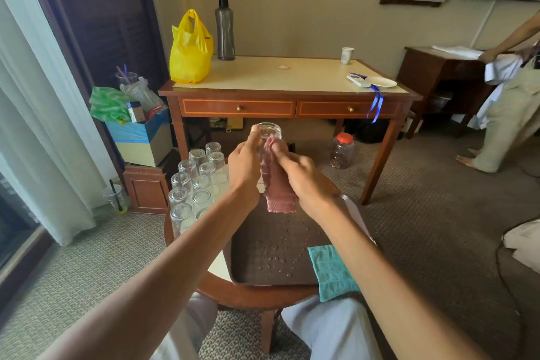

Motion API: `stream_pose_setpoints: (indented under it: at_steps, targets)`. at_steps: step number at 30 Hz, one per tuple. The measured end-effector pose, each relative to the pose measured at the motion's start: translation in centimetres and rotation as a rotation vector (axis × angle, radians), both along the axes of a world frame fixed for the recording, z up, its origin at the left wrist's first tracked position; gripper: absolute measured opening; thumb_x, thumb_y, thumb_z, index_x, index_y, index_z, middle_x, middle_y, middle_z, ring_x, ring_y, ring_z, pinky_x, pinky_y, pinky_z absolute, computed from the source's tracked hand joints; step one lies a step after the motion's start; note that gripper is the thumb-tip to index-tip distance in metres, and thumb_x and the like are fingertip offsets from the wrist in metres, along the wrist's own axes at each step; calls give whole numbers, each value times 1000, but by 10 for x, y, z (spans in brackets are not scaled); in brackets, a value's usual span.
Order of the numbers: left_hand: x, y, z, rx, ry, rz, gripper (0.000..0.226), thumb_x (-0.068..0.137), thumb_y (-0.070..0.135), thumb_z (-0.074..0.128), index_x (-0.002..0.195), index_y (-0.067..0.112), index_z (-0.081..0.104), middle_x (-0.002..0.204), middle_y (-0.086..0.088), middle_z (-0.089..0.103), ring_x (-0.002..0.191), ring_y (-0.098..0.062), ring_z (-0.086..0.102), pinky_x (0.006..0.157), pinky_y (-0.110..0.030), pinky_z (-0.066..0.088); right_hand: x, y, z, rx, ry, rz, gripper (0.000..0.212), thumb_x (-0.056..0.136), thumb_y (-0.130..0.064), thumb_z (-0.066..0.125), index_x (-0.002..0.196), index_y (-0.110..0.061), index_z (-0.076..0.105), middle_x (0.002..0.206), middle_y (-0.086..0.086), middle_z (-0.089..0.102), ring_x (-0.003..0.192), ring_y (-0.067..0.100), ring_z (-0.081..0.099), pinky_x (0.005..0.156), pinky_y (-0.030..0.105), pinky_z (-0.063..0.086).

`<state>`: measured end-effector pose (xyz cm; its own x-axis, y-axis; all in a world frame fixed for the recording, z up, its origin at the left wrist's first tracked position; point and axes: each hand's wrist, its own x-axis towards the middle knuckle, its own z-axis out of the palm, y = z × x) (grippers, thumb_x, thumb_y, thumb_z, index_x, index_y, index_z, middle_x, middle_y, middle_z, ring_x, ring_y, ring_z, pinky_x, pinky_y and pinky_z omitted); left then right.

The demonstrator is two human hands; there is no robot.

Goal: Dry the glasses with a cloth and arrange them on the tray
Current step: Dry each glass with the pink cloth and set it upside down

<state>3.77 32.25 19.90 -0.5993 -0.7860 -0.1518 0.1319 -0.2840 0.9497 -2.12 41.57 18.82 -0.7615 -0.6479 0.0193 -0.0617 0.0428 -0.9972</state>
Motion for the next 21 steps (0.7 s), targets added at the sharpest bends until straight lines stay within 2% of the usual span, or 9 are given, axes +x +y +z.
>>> stream_pose_setpoints:
  at_steps: [3, 6, 8, 10, 12, 14, 15, 18, 21]
  targets:
    - [1, -2, -4, -17, -8, 36, 45, 99, 55, 58, 114, 13, 68, 93, 2, 69, 86, -13, 62, 71, -32, 49, 0, -2, -8, -45, 62, 47, 31, 85, -48, 72, 107, -25, 72, 101, -2, 76, 95, 19, 71, 85, 37, 59]
    - [3, 5, -3, 2, -42, -11, 42, 104, 53, 50, 109, 17, 71, 102, -2, 72, 98, -21, 68, 80, -40, 57, -1, -6, -1, -42, 117, -71, 21, 91, -45, 69, 101, -27, 71, 97, -4, 75, 91, 17, 71, 79, 32, 59]
    - [5, 11, 1, 14, -60, -34, 43, 107, 51, 45, 97, 18, 70, 100, -7, 72, 99, -28, 71, 87, -47, 59, -1, -9, 7, 8, 116, -165, 35, 95, -54, 59, 100, -22, 71, 91, -4, 74, 82, 13, 70, 68, 23, 58]
    - [4, 13, 1, -20, -71, -42, 45, 107, 52, 43, 91, 21, 70, 102, -8, 75, 102, -29, 73, 91, -46, 59, 0, -12, 15, 70, 72, -211, 58, 96, -64, 46, 96, -14, 74, 87, 1, 75, 78, 16, 71, 72, 31, 59]
    - [2, 15, 3, -64, -72, -54, 44, 103, 57, 47, 94, 22, 73, 99, -6, 79, 93, -25, 76, 87, -41, 62, 2, -12, 20, 105, 8, -207, 71, 96, -70, 35, 91, -12, 75, 86, 5, 75, 78, 20, 70, 74, 34, 58]
    - [3, 16, 6, -101, -71, -64, 44, 99, 59, 54, 100, 19, 75, 84, -5, 79, 77, -27, 77, 70, -42, 65, 7, -9, 22, 136, -22, -176, 72, 97, -71, 29, 84, -16, 74, 81, 3, 73, 74, 15, 68, 65, 28, 54]
    - [3, 14, 5, -106, -75, -67, 46, 98, 59, 57, 103, 18, 76, 83, -6, 79, 75, -29, 77, 65, -43, 65, 9, -8, 20, 146, -19, -146, 69, 98, -70, 27, 81, -21, 72, 78, 0, 71, 73, 11, 66, 63, 26, 52]
    - [2, 6, -1, -14, -44, -34, 49, 95, 60, 61, 116, 17, 75, 108, -8, 77, 95, -21, 74, 78, -39, 63, 13, -4, 11, 144, 41, -85, 57, 101, -63, 31, 81, -25, 68, 80, -4, 69, 75, 10, 66, 67, 26, 53]
    - [2, 3, -5, 71, -30, -10, 44, 98, 57, 58, 124, 23, 67, 120, -6, 71, 101, -17, 67, 81, -38, 57, 9, -7, 0, 165, 122, -44, 40, 103, -52, 43, 106, -19, 66, 97, 4, 71, 87, 19, 68, 74, 30, 54]
